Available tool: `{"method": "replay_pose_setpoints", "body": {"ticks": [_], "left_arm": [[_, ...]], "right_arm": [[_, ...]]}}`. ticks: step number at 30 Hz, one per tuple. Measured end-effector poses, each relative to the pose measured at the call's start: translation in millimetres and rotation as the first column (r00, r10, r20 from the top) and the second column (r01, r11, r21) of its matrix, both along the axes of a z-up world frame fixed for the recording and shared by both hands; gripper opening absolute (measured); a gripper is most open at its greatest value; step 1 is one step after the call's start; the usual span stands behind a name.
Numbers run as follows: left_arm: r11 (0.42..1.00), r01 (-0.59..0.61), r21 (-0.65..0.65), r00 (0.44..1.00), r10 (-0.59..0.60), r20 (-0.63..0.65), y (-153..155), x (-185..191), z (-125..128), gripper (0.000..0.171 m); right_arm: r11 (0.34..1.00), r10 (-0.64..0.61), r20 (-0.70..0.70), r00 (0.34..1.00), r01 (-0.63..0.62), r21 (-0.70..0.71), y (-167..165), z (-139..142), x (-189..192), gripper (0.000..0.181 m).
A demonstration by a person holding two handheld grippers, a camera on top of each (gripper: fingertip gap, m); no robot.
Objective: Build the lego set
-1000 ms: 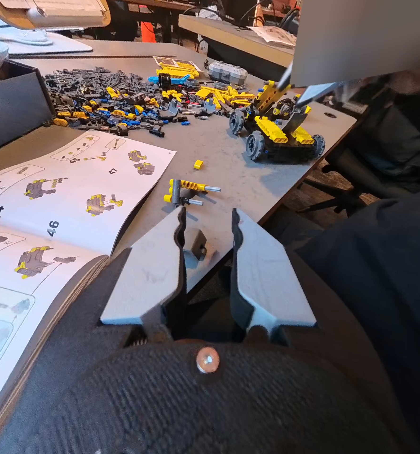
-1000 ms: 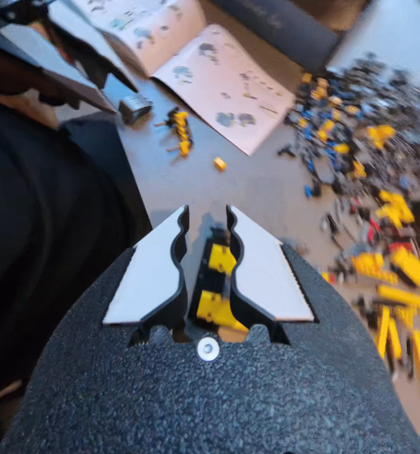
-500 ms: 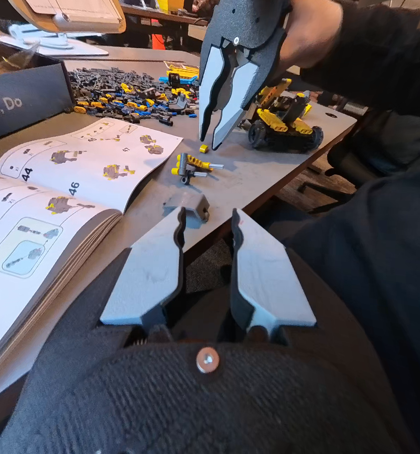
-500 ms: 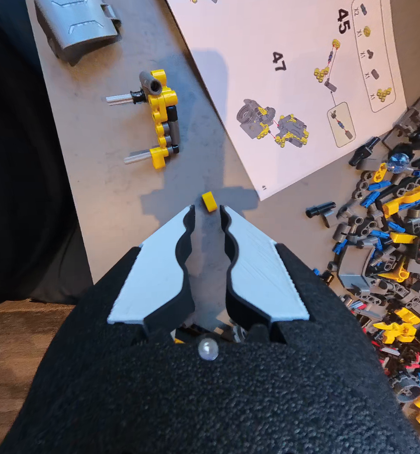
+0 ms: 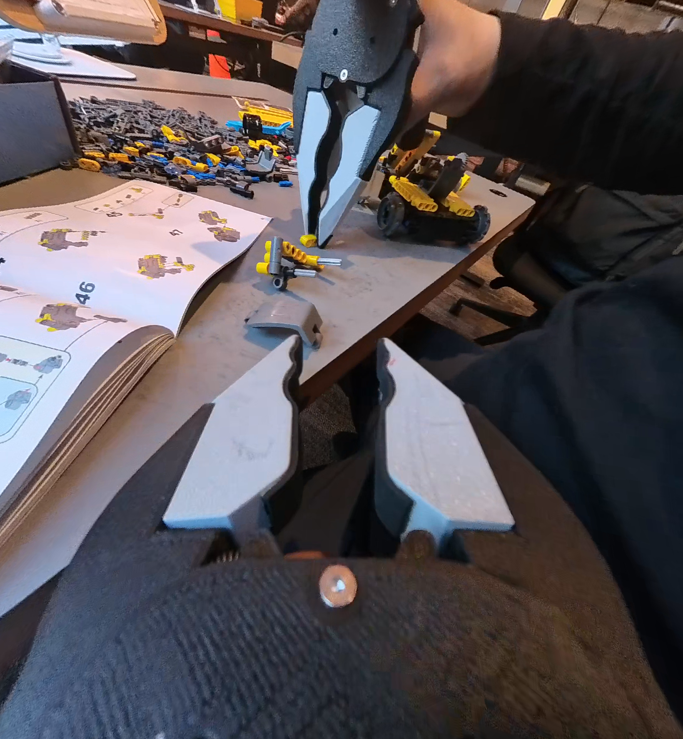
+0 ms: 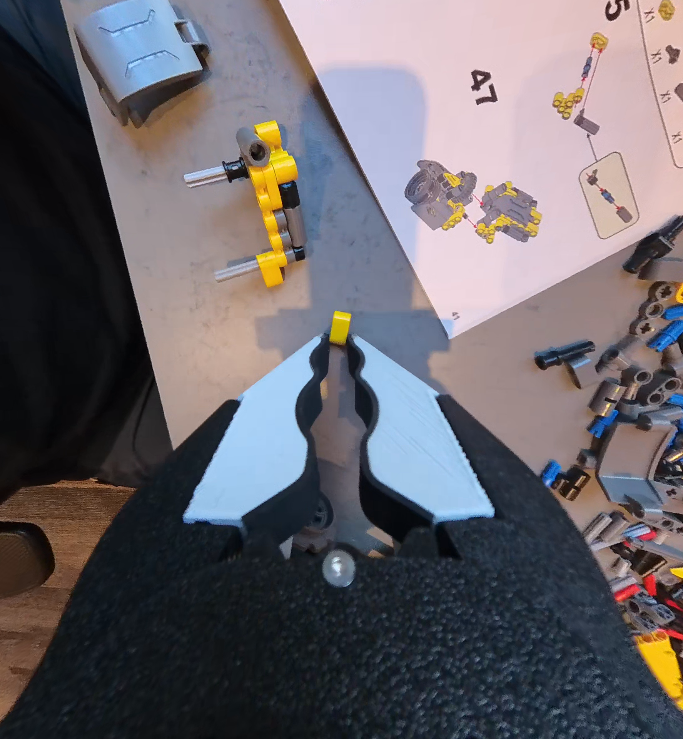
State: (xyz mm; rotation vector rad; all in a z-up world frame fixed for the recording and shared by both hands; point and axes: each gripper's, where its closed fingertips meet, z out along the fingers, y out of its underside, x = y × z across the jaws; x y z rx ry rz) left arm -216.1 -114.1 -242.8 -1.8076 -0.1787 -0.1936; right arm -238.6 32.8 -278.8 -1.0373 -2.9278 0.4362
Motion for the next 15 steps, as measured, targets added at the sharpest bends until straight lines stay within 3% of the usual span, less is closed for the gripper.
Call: {"method": "replay_pose_setpoints", "body": {"ticks": [15], "left_arm": [[0.999,0.042,-0.018,0.994,-0.040,0.102,-1,1,-10,0.036]], "right_arm": [[0.996,-0.067,-0.001,0.998,0.067,-0.052,-12,1,6,0.008]]}}
